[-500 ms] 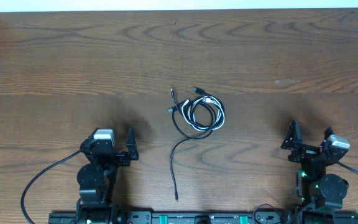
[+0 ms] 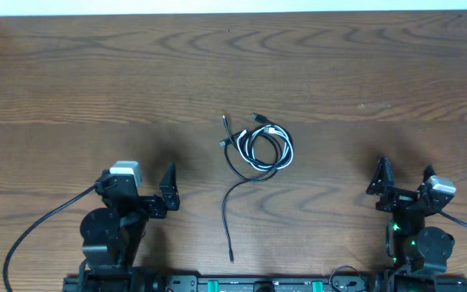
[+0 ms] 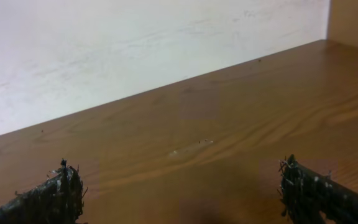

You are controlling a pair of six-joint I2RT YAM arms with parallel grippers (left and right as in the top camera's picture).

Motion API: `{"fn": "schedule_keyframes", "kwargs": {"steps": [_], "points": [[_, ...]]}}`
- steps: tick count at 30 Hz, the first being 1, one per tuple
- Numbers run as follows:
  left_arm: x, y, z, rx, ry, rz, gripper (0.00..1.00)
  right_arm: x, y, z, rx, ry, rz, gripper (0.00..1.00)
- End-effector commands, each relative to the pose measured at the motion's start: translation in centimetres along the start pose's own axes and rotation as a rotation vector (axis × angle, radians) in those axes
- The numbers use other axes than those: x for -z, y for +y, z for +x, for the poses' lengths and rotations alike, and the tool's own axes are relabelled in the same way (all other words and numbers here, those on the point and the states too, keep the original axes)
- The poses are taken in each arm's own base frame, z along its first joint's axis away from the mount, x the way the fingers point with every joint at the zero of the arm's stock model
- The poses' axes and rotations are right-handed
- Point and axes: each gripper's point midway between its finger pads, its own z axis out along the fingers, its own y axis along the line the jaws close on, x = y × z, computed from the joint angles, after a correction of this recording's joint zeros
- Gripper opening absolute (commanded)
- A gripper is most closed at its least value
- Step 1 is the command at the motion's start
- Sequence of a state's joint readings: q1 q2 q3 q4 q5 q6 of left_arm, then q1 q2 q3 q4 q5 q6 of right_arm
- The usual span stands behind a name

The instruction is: Untangle cables

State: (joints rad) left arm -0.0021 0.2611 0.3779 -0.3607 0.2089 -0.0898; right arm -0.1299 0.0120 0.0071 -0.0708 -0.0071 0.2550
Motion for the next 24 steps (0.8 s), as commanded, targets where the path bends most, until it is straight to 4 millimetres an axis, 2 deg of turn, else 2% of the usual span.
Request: {"fn": "schedule_keyframes", "kwargs": {"steps": [1,24], "points": [[0.14,-0.36,-0.38,0.033,-0.015,0.019,1.00,0.02,0.11,0.12,0.010,0.002,-0.005,0.99],[0.12,-0.31,-0.18,0.034,-0.007,0.017,1.00,0.02,0.11,0.12,0.010,0.002,-0.005,0.99]]}}
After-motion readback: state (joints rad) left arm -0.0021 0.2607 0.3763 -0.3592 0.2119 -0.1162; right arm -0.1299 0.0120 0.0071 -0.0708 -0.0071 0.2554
